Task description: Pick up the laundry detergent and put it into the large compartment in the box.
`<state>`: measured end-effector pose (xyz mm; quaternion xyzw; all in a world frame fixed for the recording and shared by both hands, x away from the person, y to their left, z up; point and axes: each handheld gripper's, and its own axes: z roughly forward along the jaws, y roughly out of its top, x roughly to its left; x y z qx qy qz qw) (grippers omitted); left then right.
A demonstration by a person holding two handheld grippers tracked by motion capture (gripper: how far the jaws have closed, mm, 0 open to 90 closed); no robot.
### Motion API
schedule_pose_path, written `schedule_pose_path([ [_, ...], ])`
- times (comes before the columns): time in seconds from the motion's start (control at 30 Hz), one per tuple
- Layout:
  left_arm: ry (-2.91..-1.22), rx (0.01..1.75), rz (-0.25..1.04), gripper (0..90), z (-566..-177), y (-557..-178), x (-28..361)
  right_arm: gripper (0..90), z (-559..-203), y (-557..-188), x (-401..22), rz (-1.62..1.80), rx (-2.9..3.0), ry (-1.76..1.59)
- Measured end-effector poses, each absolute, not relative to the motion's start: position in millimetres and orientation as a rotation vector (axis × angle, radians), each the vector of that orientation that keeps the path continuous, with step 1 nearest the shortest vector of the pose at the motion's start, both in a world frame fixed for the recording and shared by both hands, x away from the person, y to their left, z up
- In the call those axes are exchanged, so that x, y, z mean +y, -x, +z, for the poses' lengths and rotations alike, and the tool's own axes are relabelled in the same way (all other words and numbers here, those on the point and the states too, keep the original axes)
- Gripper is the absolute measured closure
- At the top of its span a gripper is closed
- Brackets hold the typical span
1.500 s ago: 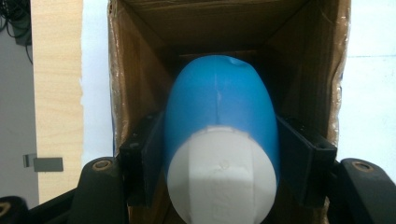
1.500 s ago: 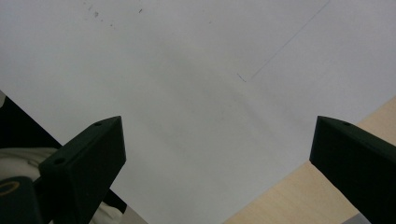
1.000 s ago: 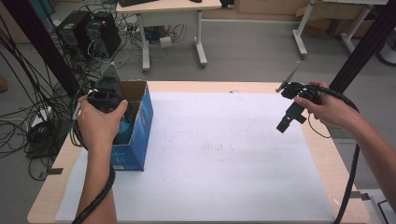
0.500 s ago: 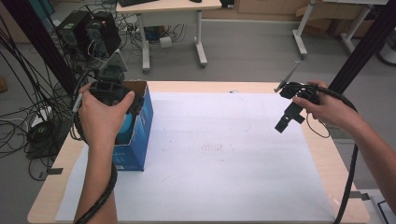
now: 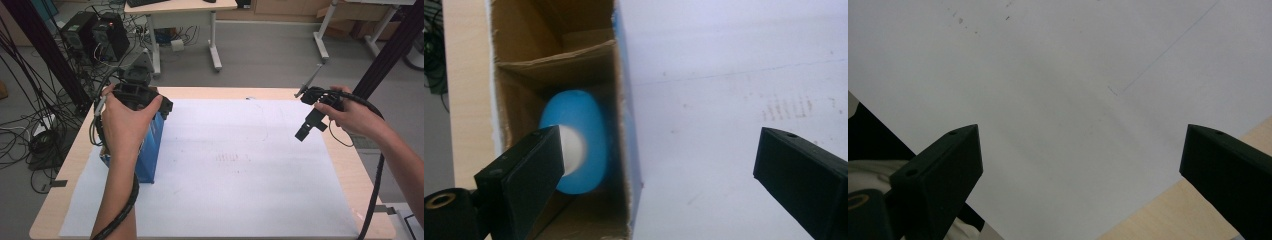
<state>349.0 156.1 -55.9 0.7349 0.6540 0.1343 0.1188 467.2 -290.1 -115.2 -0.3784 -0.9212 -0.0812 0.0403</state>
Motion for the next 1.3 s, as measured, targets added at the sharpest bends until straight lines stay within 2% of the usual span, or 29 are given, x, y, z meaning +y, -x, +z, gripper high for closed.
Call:
schedule_pose_path([
  [0.63, -2.265, 1.802, 0.336, 5.5, -64.9, -358.0, 114.6, 3.4, -114.3, -465.7, -290.1, -0.254, -2.832, 1.146],
  [1.3, -2.286, 1.769, 0.325, 5.5, -65.1, -359.4, 106.8, 3.4, -112.3, -465.1, -293.5, -0.258, -2.824, 1.162],
])
